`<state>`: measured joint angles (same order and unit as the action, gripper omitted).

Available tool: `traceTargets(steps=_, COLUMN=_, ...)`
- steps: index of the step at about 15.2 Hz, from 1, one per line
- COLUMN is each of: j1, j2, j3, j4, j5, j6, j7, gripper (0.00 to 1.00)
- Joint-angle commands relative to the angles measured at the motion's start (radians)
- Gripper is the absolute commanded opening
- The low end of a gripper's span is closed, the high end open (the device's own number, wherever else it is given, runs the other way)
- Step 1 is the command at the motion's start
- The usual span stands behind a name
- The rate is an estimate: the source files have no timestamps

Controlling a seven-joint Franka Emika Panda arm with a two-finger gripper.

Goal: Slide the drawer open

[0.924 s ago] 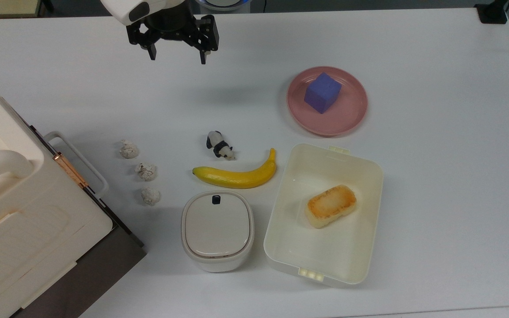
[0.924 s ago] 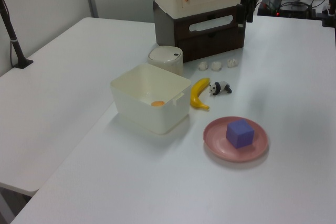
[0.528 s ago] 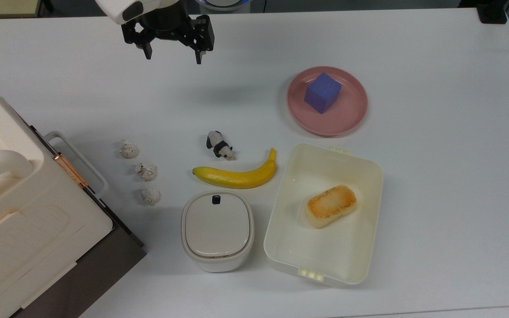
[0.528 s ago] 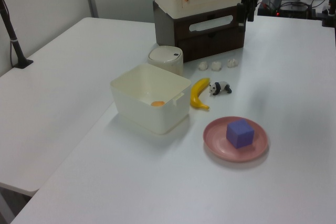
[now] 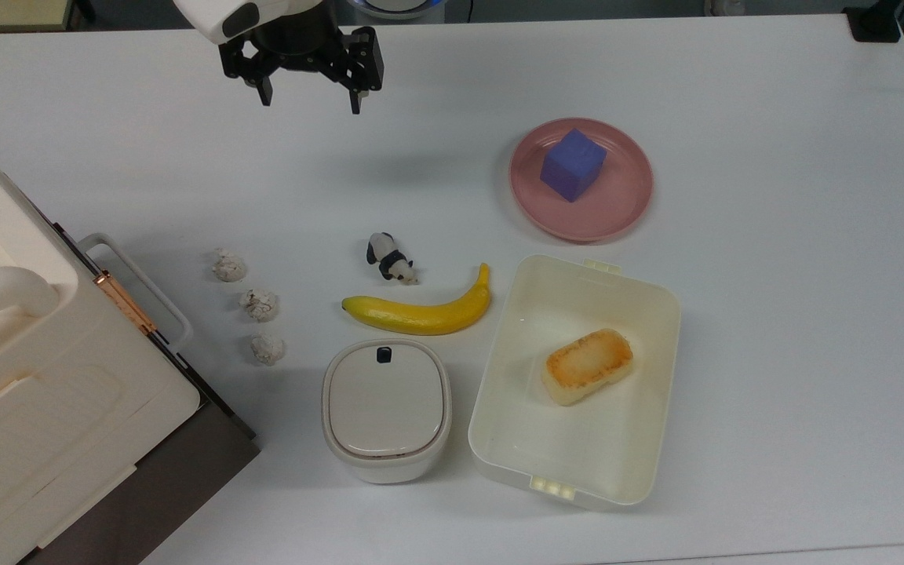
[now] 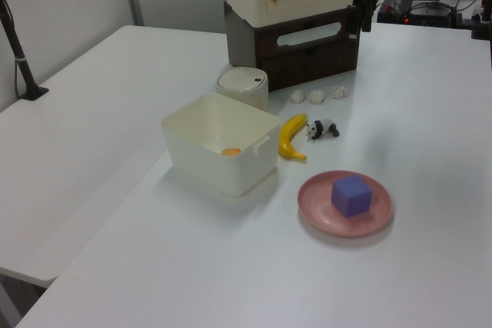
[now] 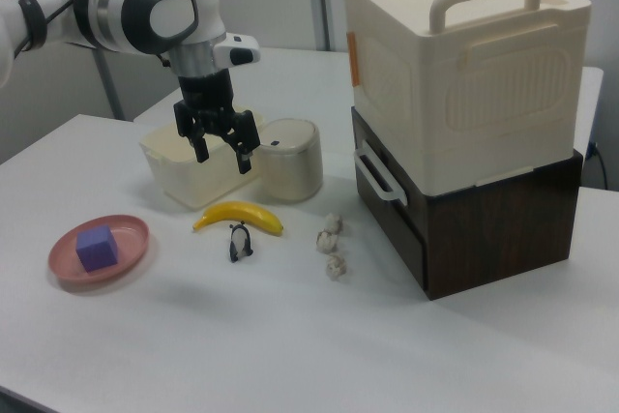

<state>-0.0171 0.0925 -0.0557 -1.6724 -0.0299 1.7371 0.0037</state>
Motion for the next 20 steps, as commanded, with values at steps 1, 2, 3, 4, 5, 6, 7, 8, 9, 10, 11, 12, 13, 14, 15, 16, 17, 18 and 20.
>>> traceTargets(steps=1, j1=0.026, j2=-0.011, j3=-0.024, j4=0.007, j5=-0.019, j6=-0.034, j7=0.004, gripper=1.00)
traceTargets(steps=2, j1=0.026, j2=-0.011, j3=-0.024, j4=0.007, j5=-0.018, j6=-0.033, j7=-0.001, gripper=1.00)
traceTargets(steps=3, j1=0.028, j2=-0.010, j3=-0.024, j4=0.007, j5=-0.018, j6=-0.028, j7=0.004, gripper=1.00)
traceTargets(steps=4, j1=0.029, j2=-0.008, j3=-0.024, j4=0.005, j5=-0.019, j6=-0.027, j7=0.004, gripper=1.00)
traceTargets(steps=5, j1=0.029, j2=-0.008, j3=-0.024, j4=0.006, j5=-0.019, j6=-0.027, j7=0.004, gripper=1.00)
traceTargets(steps=6, j1=0.029, j2=-0.008, j3=-0.024, j4=0.007, j5=-0.019, j6=-0.027, j7=0.002, gripper=1.00)
traceTargets(steps=7, j1=0.029, j2=-0.008, j3=-0.023, j4=0.005, j5=-0.019, j6=-0.027, j7=-0.001, gripper=1.00)
traceTargets(steps=8, j1=0.029, j2=-0.007, j3=-0.023, j4=0.005, j5=-0.021, j6=-0.027, j7=-0.004, gripper=1.00)
traceTargets(steps=9, j1=0.029, j2=-0.005, j3=-0.023, j4=0.005, j5=-0.021, j6=-0.027, j7=-0.005, gripper=1.00)
traceTargets(steps=10, j1=0.029, j2=-0.005, j3=-0.021, j4=0.002, j5=-0.021, j6=-0.025, j7=-0.007, gripper=1.00)
traceTargets(steps=11, j1=0.029, j2=-0.004, j3=-0.021, j4=0.002, j5=-0.021, j6=-0.025, j7=-0.007, gripper=1.00)
traceTargets(steps=12, j1=0.029, j2=-0.003, j3=-0.021, j4=0.002, j5=-0.021, j6=-0.025, j7=-0.007, gripper=1.00)
traceTargets(steps=13, j1=0.029, j2=-0.003, j3=-0.021, j4=0.002, j5=-0.021, j6=-0.024, j7=-0.007, gripper=1.00)
traceTargets(steps=14, j1=0.029, j2=-0.003, j3=-0.021, j4=0.002, j5=-0.021, j6=-0.024, j7=-0.007, gripper=1.00)
traceTargets(steps=15, j1=0.029, j2=-0.002, j3=-0.021, j4=0.002, j5=-0.021, j6=-0.024, j7=-0.007, gripper=1.00)
traceTargets(steps=16, j1=0.029, j2=0.000, j3=-0.021, j4=0.002, j5=-0.022, j6=-0.024, j7=-0.007, gripper=1.00)
traceTargets(steps=17, j1=0.029, j2=0.003, j3=-0.021, j4=0.002, j5=-0.022, j6=-0.019, j7=-0.007, gripper=1.00)
traceTargets(steps=18, j1=0.029, j2=0.004, j3=-0.021, j4=0.005, j5=-0.025, j6=-0.018, j7=-0.007, gripper=1.00)
traceTargets(steps=20, j1=0.029, j2=0.010, j3=-0.021, j4=0.005, j5=-0.071, j6=0.019, j7=-0.013, gripper=1.00)
